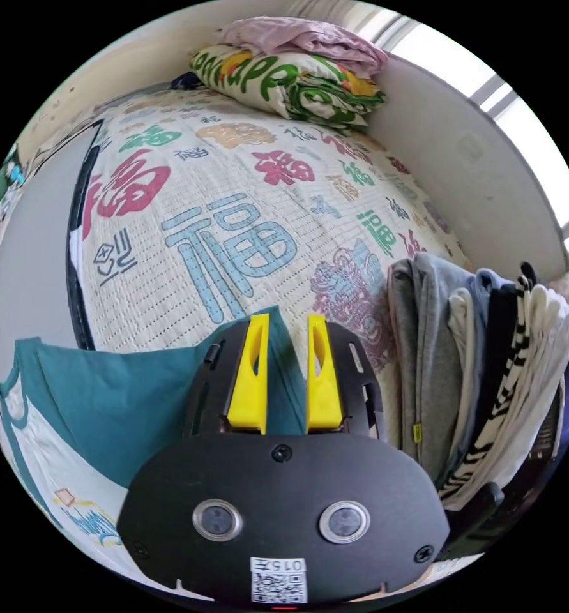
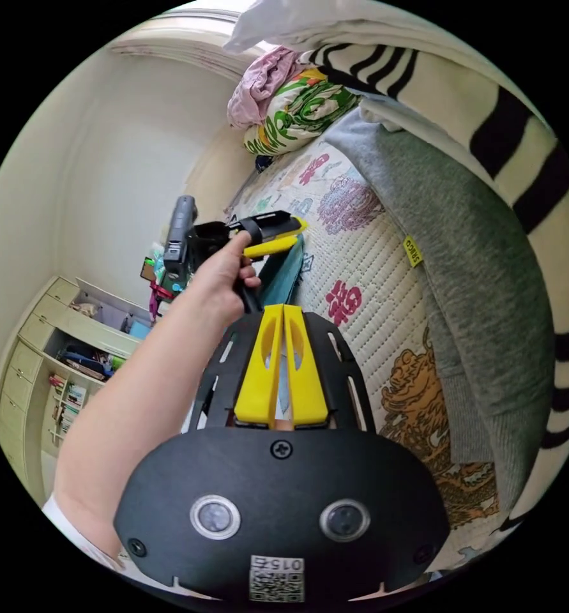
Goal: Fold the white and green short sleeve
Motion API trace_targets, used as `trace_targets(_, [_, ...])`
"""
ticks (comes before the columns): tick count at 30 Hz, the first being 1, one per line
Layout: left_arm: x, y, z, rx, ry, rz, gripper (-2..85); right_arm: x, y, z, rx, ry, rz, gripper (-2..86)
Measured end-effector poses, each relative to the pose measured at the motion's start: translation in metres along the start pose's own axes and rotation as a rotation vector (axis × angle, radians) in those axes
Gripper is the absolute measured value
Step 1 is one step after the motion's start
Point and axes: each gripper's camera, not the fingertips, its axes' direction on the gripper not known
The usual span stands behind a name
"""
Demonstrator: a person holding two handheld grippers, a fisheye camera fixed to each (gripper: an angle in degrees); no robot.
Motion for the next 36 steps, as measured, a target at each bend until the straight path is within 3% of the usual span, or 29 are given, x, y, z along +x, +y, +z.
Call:
trace_targets(9, [-0.027, -0.033, 0.023, -0.021, -0.031, -0.045, 0.1, -0.067, 0.03, -0.068, 0.003, -0.05, -0.014, -1.0])
trace_targets(15, [-0.068, 0.0, -0.038, 0.154, 0.073, -0.031, -0.4, -0.09, 0.056, -0.117, -0.014, -0.064, -0.102, -1.0])
trace_targets(19, [-0.116, 0.065, -0.131, 0.337, 0.02, 0.026, -0.4, -0.125, 0.083, -0.144, -0.109, -0.153, -0.281, -1.0])
trace_targets(26, [-0.258, 0.251, -0.227, 0.39, 0.076, -0.016, -0.4, -0.187, 0.162, -0.179, -0.214, -0.184, -0.565, -1.0])
trace_targets(32, [-0.36, 0.416, -0.222, 0.379, 0.026, -0.157, -0.5, -0.23, 0.227, -0.154, -0.412, -0.117, -0.725, -1.0])
trace_targets(36, [-0.399, 0.481, -0.192, 0.329, 0.028, -0.191, -0.5, -0.246, 0.241, -0.144, -0.429, -0.106, -0.73, -0.8])
